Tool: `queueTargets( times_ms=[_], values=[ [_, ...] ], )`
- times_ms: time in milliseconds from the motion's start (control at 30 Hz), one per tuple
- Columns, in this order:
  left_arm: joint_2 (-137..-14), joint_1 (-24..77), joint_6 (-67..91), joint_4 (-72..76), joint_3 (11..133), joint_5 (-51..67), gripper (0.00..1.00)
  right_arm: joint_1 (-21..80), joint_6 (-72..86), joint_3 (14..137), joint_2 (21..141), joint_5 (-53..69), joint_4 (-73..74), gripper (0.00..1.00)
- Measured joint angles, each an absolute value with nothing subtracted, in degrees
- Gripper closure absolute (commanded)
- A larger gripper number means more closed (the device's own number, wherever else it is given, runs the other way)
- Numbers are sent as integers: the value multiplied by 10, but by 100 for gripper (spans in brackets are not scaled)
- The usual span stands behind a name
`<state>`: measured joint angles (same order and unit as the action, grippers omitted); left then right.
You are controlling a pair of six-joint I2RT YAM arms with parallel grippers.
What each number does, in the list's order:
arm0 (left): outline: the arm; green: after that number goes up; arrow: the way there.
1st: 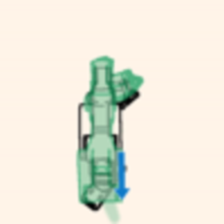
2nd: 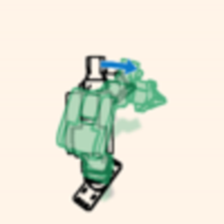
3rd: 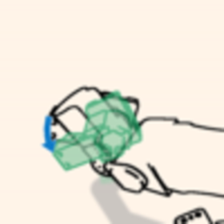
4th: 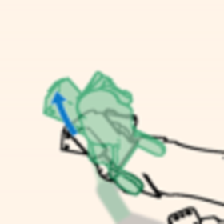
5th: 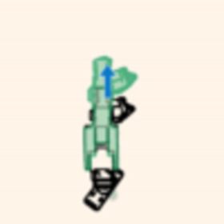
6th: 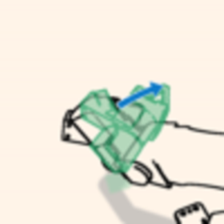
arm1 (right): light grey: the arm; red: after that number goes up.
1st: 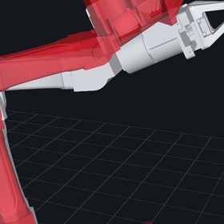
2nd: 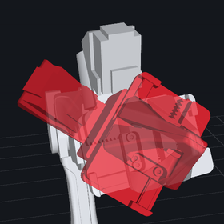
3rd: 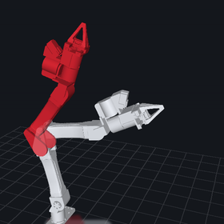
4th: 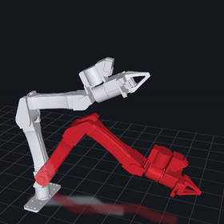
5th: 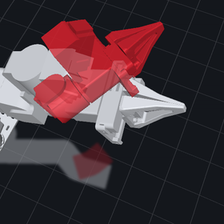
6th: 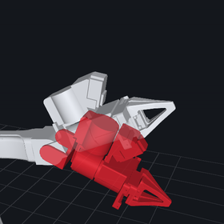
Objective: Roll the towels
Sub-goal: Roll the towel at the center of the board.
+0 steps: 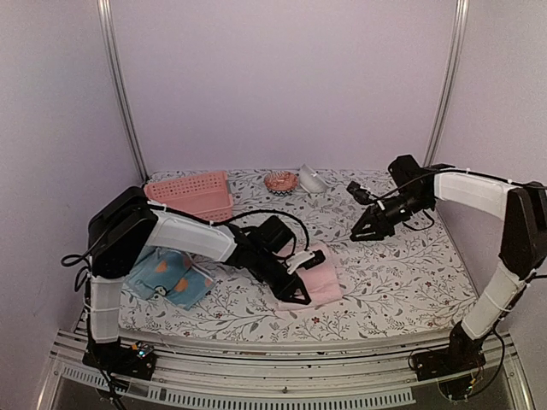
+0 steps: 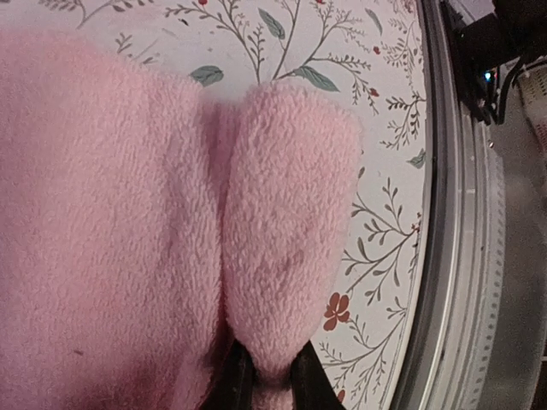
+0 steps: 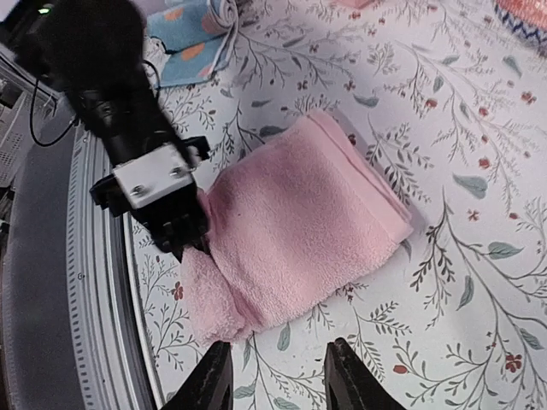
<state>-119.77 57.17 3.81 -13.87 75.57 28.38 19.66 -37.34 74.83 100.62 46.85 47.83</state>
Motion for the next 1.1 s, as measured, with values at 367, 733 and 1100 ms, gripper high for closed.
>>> queueTargets(
  times_ms=[367,733,1100],
  values=[
    [-1248,491,167,-94,744,511,95,389,-428,488,828,306,296,42],
    [-1268,487,172,-149,784,533,95,531,-453,481,894,138,152,43],
    [-1259,487,163,-189,797,496,72,545,-434,519,974,95,141,96]
  ],
)
